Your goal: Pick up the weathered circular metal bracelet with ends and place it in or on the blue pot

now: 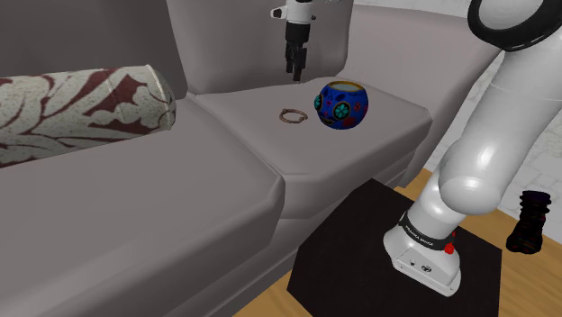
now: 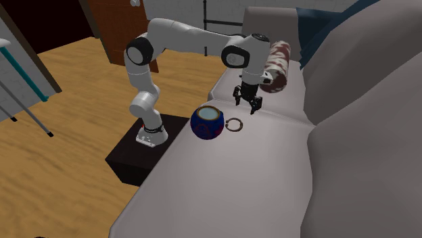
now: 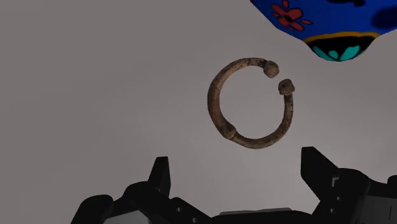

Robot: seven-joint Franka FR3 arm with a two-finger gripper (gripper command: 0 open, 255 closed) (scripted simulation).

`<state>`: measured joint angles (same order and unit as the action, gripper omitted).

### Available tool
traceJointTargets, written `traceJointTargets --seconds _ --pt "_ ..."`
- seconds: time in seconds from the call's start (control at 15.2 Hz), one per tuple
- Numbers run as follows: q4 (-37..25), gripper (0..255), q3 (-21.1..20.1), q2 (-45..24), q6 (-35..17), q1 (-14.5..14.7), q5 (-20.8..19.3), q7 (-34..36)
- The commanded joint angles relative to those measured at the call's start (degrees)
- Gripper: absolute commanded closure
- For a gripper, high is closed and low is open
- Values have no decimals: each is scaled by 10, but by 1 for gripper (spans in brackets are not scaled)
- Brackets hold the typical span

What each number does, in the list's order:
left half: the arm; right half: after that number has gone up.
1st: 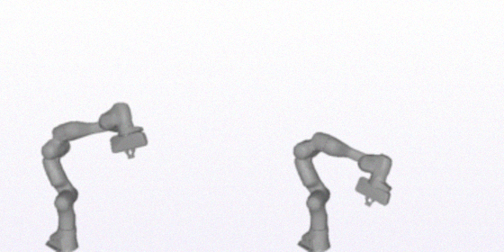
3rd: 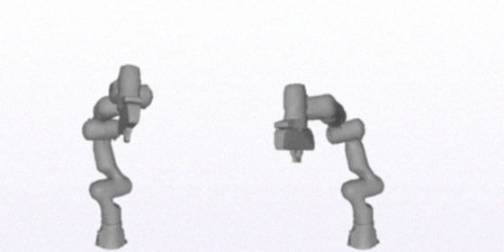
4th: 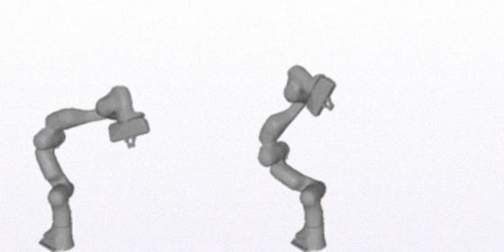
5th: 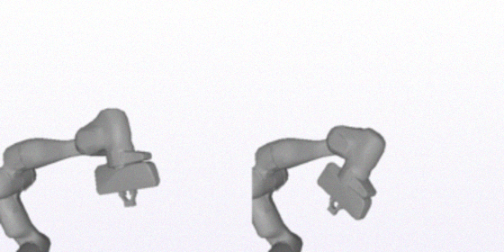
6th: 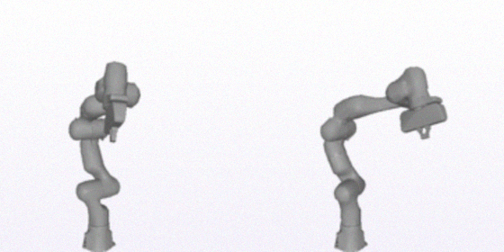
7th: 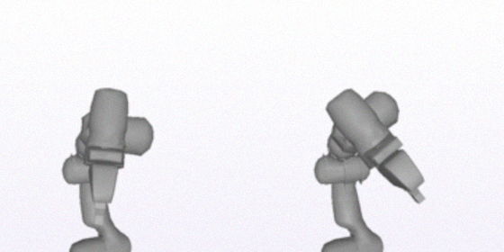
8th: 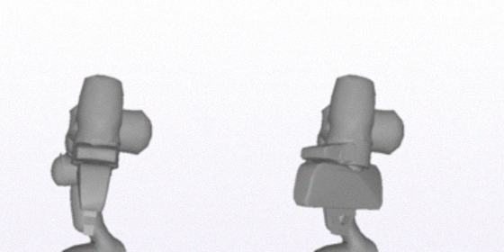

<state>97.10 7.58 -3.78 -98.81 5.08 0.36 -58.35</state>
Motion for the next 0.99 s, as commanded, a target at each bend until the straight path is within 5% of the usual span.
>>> traceJointTargets --seconds 0.0,0.46,0.92 --pt "-44 0 -2 -37 7 0 8 -24" --pt "16 0 -3 -36 -51 0 8 -24" --pt "16 0 -3 -36 -51 0 8 -24"
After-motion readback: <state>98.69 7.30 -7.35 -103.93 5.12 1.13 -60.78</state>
